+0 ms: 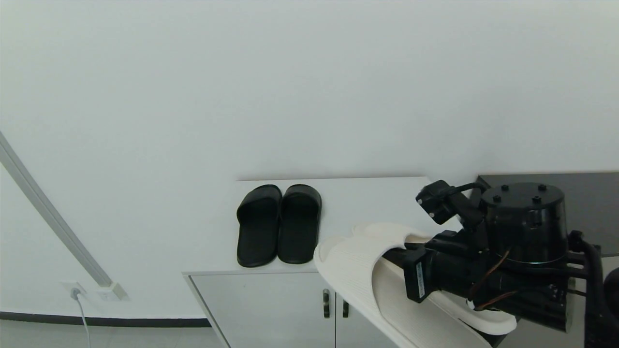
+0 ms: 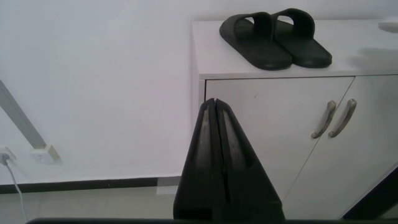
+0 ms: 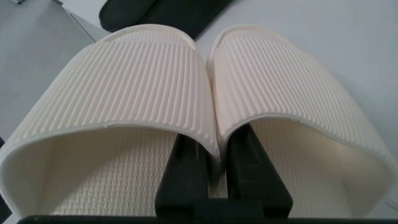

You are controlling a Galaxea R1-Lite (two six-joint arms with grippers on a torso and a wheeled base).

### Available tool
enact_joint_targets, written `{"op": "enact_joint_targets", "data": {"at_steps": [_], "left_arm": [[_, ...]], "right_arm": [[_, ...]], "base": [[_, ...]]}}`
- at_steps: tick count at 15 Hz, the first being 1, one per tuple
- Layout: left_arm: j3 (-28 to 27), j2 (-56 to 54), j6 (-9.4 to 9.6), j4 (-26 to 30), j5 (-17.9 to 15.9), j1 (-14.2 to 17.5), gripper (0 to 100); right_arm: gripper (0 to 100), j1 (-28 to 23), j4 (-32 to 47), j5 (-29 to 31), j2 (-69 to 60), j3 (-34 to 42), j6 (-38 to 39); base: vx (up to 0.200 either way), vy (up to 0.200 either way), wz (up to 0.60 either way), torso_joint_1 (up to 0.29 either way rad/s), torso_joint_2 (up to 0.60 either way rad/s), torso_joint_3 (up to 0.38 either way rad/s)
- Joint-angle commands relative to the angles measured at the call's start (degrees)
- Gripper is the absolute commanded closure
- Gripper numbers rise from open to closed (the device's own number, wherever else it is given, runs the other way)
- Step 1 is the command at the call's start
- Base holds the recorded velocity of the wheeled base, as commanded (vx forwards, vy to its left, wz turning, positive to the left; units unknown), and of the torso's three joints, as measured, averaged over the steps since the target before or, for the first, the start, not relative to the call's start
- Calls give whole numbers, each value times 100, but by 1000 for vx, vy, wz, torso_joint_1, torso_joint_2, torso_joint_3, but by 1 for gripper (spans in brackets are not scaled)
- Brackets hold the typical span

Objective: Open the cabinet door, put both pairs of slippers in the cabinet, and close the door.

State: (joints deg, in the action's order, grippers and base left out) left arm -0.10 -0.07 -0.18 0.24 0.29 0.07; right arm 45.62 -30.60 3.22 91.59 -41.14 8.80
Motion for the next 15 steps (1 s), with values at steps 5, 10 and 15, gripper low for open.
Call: {"op": "enact_joint_targets", "data": {"at_steps": [5,10,15], "left_arm": [[1,7,1,2,-3,1,100],[1,7,1,2,-3,1,100],[1,7,1,2,-3,1,100]], "right_arm": [[100,123,28,-5,-343,142,-36],[100,149,10,-5,-343,221,-36],[100,149,10,-5,-326,265,-124]], "base": [[-80,0,0,2,1,0],[-200,0,0,2,4,2],[-40,0,0,1,0,0]]}}
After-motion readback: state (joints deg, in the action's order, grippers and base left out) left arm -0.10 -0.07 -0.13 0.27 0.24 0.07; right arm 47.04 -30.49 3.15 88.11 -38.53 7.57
